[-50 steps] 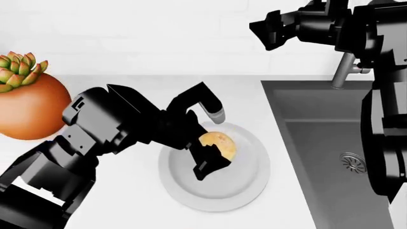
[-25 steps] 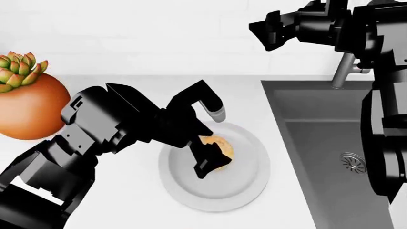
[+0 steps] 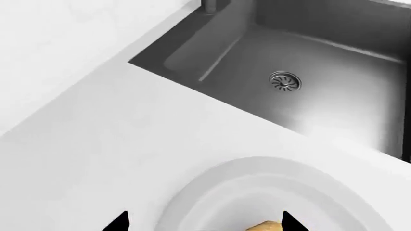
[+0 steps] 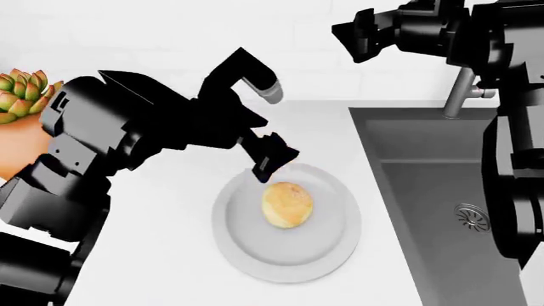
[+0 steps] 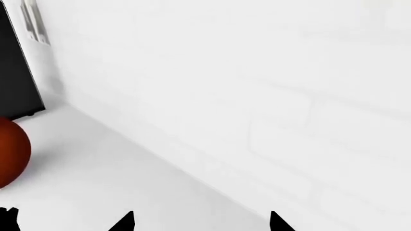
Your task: Place the pastries on the plates.
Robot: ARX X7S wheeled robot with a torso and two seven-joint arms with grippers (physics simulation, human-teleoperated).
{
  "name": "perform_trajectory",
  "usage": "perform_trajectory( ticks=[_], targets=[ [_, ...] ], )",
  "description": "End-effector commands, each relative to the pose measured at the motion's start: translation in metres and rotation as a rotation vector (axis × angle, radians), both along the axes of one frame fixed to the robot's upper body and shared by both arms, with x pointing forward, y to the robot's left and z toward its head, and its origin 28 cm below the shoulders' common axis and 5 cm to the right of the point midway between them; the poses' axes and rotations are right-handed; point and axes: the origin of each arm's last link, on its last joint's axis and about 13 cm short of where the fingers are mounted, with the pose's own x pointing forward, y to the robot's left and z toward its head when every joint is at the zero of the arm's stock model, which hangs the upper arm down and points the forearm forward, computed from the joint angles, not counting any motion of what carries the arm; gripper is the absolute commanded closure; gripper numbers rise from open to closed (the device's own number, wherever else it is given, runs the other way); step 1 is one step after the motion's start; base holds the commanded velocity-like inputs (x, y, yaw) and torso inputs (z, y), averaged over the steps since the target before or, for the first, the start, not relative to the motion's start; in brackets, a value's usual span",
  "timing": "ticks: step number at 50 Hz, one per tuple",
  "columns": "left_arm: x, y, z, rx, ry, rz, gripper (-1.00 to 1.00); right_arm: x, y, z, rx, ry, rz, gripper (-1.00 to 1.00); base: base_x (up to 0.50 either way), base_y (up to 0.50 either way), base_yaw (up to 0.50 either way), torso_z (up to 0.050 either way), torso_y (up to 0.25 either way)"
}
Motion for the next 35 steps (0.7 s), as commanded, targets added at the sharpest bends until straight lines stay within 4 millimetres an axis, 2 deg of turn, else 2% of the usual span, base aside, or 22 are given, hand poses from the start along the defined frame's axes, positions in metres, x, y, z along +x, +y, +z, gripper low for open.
perform_trajectory(
  ticks=[1, 6, 9, 10, 23, 35],
  targets=[
    [0.024, 0.019, 0.029, -0.115, -0.137, 0.295, -1.00, 0.001, 0.003, 0.004, 0.012, -0.043, -0.004, -1.00, 0.00, 0.00, 0.00, 0.000, 0.000],
    [0.049, 0.019, 0.037, -0.146, -0.211, 0.455, -1.00, 0.004, 0.004, 0.008, 0.013, -0.050, -0.008, -1.00, 0.00, 0.00, 0.00, 0.000, 0.000],
    [0.056, 0.022, 0.037, -0.165, -0.163, 0.565, -1.00, 0.005, 0.006, 0.012, 0.009, -0.064, -0.008, -1.00, 0.00, 0.00, 0.00, 0.000, 0.000],
    [0.057, 0.022, 0.037, -0.154, -0.184, 0.555, -1.00, 0.005, 0.006, 0.012, 0.014, -0.069, -0.013, -1.00, 0.00, 0.00, 0.00, 0.000, 0.000],
    [0.055, 0.027, 0.049, -0.205, -0.213, 0.670, -1.00, 0.008, 0.009, 0.014, 0.013, -0.117, -0.067, -1.00, 0.00, 0.00, 0.00, 0.000, 0.000],
    [0.055, 0.037, 0.061, -0.189, -0.271, 0.664, -1.00, -0.004, 0.015, 0.032, 0.017, -0.113, -0.085, -1.00, 0.00, 0.00, 0.00, 0.000, 0.000]
  ],
)
